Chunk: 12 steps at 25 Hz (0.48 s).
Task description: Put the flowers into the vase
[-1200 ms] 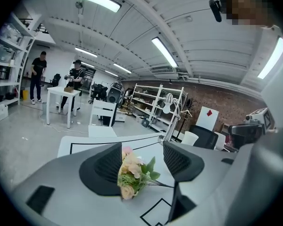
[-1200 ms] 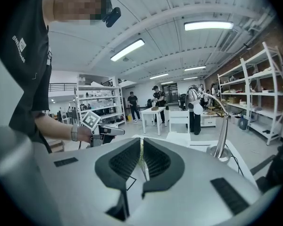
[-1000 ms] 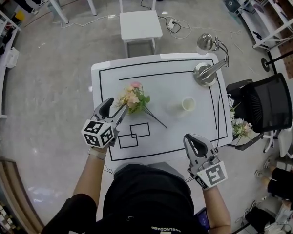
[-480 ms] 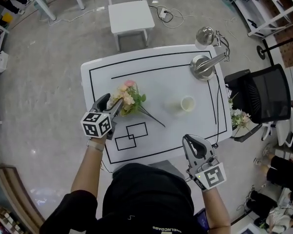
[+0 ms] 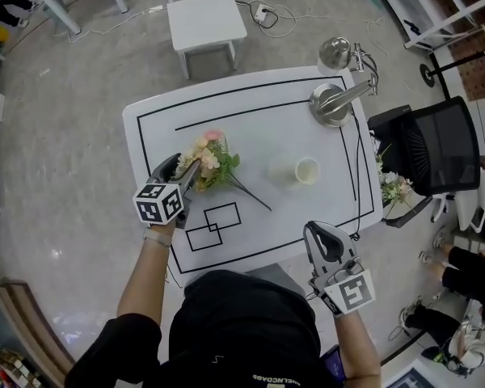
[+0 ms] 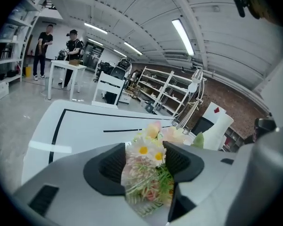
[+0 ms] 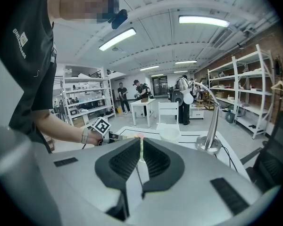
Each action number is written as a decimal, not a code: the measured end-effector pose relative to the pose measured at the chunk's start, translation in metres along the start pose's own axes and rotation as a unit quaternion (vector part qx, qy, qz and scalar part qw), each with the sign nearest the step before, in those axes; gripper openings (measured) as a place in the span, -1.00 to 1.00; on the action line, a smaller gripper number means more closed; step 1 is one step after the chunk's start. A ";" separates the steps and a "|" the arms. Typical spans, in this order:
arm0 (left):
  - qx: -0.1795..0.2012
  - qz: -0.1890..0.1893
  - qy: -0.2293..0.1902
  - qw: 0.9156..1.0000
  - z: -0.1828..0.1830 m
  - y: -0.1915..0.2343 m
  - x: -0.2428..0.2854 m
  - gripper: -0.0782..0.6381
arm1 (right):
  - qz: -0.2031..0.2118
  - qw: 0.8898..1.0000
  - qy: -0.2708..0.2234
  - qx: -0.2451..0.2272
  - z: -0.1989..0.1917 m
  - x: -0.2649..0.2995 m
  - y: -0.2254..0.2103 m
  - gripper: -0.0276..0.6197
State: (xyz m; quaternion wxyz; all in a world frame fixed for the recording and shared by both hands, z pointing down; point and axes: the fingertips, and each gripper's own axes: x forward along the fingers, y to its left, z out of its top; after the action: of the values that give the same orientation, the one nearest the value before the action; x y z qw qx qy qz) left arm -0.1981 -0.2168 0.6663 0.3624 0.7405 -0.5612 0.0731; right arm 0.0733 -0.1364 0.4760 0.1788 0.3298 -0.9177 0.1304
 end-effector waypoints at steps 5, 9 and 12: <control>0.029 -0.002 0.004 1.000 -0.002 -0.005 0.001 -0.23 | -0.008 1.000 -0.009 -0.008 0.001 -0.001 -0.004 -0.88; 0.048 -0.013 -0.001 0.999 0.001 -0.013 -0.001 -0.33 | -0.010 1.000 -0.011 -0.012 -0.001 -0.003 -0.005 -0.88; 0.052 -0.022 -0.003 0.998 0.005 -0.020 -0.005 -0.39 | -0.009 1.000 -0.012 -0.009 -0.002 -0.004 -0.005 -0.88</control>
State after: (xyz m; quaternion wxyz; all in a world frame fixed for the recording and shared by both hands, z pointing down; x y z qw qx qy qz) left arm -0.1835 -0.2133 0.6511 0.3230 0.7707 -0.5415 0.0918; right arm 0.0798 -0.1368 0.4765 0.1722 0.3382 -0.9178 0.1166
